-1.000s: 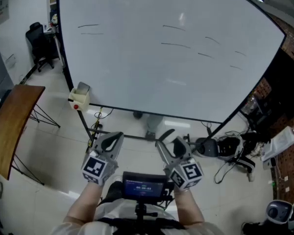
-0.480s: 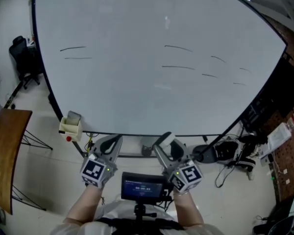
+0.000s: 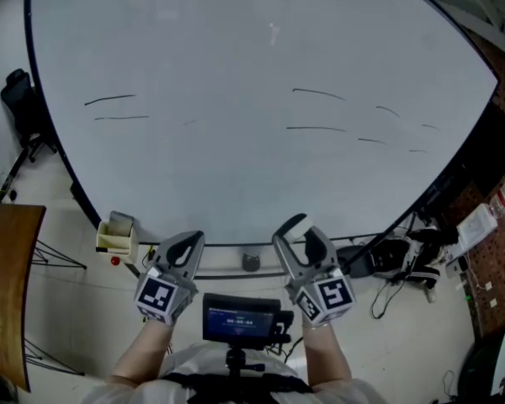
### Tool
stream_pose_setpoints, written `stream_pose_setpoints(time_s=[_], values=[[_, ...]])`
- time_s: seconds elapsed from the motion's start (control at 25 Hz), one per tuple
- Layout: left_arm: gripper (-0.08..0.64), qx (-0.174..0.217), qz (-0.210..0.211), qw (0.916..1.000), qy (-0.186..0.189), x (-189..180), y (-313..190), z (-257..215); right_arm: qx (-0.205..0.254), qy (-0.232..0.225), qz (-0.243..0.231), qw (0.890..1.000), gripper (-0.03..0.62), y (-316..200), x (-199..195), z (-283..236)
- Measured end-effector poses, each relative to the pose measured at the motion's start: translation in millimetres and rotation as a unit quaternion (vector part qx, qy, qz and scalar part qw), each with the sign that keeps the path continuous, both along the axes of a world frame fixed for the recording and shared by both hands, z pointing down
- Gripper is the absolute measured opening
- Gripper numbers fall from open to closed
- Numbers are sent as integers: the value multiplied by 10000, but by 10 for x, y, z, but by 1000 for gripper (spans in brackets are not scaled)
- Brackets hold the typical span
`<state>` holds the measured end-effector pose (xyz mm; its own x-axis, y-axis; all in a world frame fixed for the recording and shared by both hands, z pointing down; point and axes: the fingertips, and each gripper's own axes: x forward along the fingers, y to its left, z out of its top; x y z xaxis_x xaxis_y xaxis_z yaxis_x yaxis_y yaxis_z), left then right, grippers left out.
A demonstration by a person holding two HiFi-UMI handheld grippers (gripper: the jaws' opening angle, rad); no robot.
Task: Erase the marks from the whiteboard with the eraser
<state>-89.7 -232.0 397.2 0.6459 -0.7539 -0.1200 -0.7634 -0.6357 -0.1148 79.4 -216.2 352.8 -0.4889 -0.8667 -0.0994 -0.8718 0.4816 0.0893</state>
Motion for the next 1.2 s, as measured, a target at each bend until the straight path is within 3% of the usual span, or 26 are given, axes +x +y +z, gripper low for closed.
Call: stream_pose_setpoints(time_s=[0.28, 0.44, 0.64, 1.04, 1.2], values=[[-6, 129, -15, 9999, -71, 145, -153, -151, 472, 281, -21, 9985, 267, -348, 9, -473], [-6, 262, -46, 9996, -78, 240, -233, -268, 846, 524, 263, 9947, 267, -581, 61, -823], [-6, 149, -26, 9999, -47, 344, -287, -194, 1083, 695, 548, 9902, 266, -848, 55, -1160], [-6, 73, -133, 9999, 29, 257, -426, -124, 1305, 849, 696, 9854, 265, -1120, -274, -1348], [-6, 13, -128, 9999, 81, 210, -491, -95, 1639, 760, 706, 9810, 264, -1171, -348, -1431]])
